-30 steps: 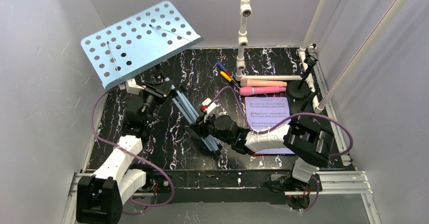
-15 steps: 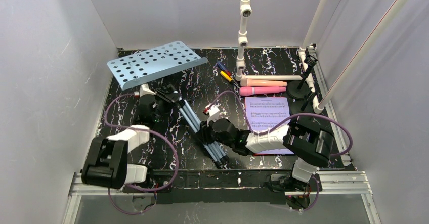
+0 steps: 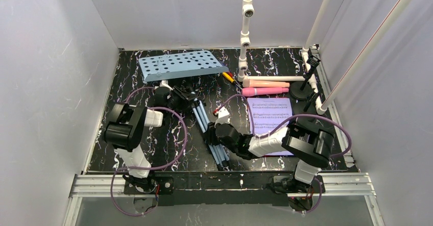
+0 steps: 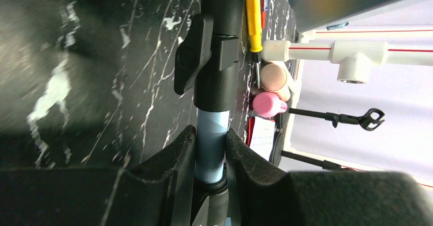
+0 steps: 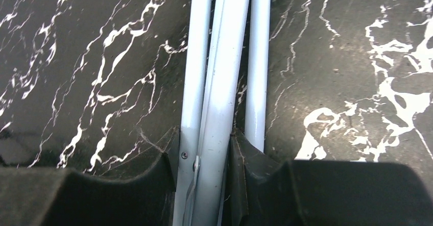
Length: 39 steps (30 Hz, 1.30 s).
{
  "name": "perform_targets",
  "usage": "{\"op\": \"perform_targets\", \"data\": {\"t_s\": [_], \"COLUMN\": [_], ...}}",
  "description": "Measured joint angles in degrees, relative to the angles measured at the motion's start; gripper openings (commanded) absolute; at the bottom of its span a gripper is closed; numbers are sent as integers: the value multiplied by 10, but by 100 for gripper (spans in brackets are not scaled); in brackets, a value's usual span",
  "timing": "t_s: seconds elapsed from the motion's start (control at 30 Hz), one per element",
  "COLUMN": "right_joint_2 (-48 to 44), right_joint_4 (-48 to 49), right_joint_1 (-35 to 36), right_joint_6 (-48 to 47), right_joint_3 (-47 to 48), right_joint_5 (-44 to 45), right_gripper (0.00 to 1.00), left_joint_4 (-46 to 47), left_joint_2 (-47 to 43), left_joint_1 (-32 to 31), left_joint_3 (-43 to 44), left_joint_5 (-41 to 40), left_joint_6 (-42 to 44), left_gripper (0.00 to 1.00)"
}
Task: Pack up the instrument practice props
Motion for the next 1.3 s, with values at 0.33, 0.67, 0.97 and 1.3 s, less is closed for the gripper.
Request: {"op": "perform_targets", "data": {"t_s": [0.33,0.67,0.97,1.3], "right_joint_2": [16,33,34,-45], "right_joint_4": [14,28,59,23], "right_joint_1": [4,23,46,58], "right_joint_6": [23,39,46,16], "right_joint_3": [3,3,7,10], "right_joint_5": [55,136,219,253], "right_gripper": [15,22,50,94], "left_joint_4": [-15,-159,-244,-514], "left_joint_2": [45,-56,-210,-532], "left_joint_1": [-3,-3,-3,-3], "left_joint_3": [42,21,-49,4], "left_joint_5": [30,-19,-41,-101], "left_joint_6": [-9,69,95,212], "left_gripper": [39,65,67,76]}}
